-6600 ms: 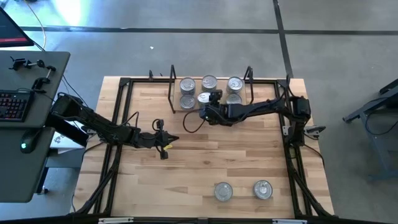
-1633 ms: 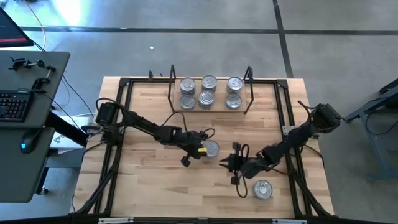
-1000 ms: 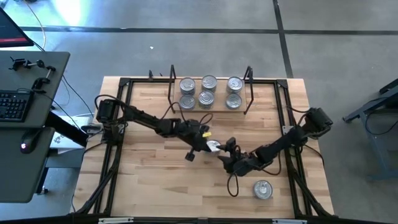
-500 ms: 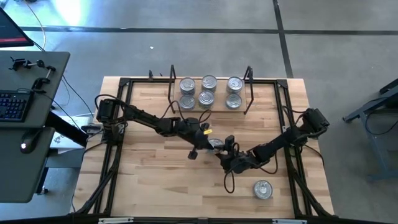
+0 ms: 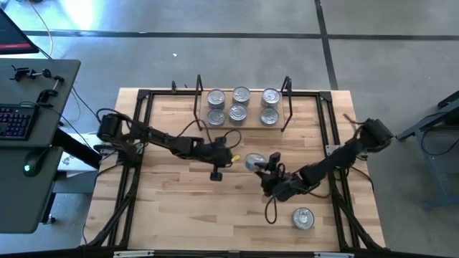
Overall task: Stack canned seafood by type on shelf
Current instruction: Stack the yellow-blue tuna can on top of the bottom yellow-blue tuna can on the shelf
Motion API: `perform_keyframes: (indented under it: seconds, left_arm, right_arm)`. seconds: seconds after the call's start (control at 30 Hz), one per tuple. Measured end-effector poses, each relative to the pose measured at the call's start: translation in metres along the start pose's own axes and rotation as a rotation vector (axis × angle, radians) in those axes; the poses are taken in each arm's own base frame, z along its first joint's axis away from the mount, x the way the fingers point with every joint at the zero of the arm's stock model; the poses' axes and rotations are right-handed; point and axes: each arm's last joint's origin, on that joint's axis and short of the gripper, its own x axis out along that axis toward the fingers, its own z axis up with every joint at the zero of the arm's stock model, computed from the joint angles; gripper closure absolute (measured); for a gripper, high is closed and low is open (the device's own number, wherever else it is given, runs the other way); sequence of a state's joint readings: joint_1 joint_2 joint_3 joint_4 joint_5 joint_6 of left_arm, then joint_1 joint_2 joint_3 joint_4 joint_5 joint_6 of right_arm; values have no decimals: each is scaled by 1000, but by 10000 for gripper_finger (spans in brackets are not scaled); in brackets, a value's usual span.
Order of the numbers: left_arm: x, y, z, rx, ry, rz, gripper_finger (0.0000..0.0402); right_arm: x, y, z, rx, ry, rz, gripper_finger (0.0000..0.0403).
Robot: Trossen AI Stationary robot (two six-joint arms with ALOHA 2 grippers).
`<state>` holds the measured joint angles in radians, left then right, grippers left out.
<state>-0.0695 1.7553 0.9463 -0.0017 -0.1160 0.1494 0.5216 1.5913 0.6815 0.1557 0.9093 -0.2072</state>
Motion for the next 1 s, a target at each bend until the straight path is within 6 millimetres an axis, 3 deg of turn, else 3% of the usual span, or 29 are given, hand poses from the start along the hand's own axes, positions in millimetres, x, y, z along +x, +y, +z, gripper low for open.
perform_keyframes:
  seconds: [0.13,0.27,0.43,0.57,0.77,1.0]
  left_arm:
    - [-2,-10,-17,-47,-14,16,401]
    - [-2,-24,-25,-90,-127,-1,401]
    - [-3,-40,-38,-102,-167,-38,401]
    - [-5,-47,-42,-81,-174,-50,401]
    - [-4,-48,-45,-79,-148,-39,401]
    - [-4,-48,-45,-82,-145,-39,401]
  right_arm:
    - [-15,-22,3,-32,9,-79,287]
    - [-13,-52,3,-99,58,-184,287]
    - [9,-94,-10,-116,185,-266,287]
    - [34,-119,-30,-97,268,-206,287]
    - [62,-142,-63,-92,444,-200,287]
    - [74,-150,-77,-76,497,-176,287]
